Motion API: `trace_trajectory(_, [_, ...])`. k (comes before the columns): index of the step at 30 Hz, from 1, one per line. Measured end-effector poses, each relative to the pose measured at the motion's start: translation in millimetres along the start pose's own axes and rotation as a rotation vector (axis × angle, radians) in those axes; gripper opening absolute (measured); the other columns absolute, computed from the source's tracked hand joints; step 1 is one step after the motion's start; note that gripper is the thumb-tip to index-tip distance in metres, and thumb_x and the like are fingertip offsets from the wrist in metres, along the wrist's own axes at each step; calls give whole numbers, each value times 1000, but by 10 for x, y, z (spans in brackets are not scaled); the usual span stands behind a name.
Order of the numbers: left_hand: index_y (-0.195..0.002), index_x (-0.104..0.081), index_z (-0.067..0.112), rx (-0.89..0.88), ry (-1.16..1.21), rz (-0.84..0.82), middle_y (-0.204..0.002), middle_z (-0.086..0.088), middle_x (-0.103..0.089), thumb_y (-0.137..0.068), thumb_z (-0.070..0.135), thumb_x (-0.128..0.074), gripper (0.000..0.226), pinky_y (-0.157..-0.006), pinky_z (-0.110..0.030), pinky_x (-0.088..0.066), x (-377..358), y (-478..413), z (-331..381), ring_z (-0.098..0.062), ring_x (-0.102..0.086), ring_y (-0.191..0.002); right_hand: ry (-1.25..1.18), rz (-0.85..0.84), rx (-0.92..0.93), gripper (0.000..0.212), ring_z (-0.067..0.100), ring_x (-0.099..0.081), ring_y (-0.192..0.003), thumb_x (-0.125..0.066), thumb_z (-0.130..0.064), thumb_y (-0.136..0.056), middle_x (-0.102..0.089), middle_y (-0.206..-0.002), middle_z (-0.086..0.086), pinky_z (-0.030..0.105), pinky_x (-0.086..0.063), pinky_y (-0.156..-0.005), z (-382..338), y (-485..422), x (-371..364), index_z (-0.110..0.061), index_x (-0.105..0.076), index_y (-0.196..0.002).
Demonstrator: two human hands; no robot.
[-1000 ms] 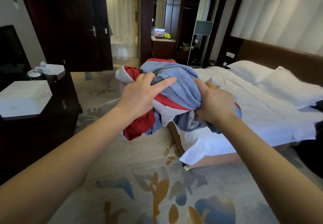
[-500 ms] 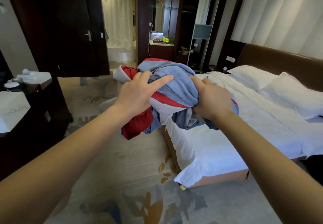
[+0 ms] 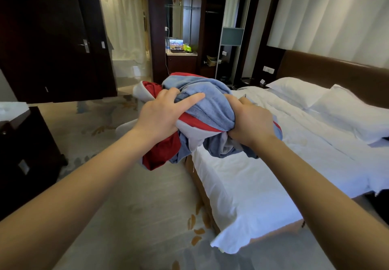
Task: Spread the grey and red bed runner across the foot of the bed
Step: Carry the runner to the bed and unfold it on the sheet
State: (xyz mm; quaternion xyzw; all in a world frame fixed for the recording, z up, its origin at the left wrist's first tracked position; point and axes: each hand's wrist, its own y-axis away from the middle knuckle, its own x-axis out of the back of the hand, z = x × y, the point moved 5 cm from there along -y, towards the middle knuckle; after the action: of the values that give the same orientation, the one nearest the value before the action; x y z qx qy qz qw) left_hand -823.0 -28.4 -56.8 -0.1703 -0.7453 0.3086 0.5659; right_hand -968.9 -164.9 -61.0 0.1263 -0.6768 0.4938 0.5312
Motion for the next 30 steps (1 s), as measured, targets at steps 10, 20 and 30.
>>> trace_trajectory(10, [-142, -35, 41, -98, 39, 5, -106, -10, -50, -86, 28, -64, 64, -50, -35, -43, -875, -899, -666, -32, -51, -95, 45, 13, -93, 73, 36, -60, -78, -66, -30, -72, -55, -104, 4, 30, -33, -55, 185, -1007, -619, -35, -34, -137])
trace_trajectory(20, [-142, -36, 41, -136, 108, -3, -105, -10, -51, -85, 27, -65, 65, -48, -37, -47, -1923, -1758, -900, -31, -50, -95, 78, -21, -128, 72, 37, -59, -77, -67, -29, -71, -56, -102, 4, 31, -36, -54, 747, -1843, -1319, -36, -36, -136])
trace_trajectory(30, [-141, -38, 39, -134, 121, 47, -103, -10, -52, -86, 29, -64, 62, -46, -31, -39, -2845, -2826, -1172, -31, -52, -92, 79, -43, -115, 81, 35, -59, -87, -71, -31, -69, -55, -109, 4, 33, -44, -62, 1399, -2948, -1917, -38, -30, -139])
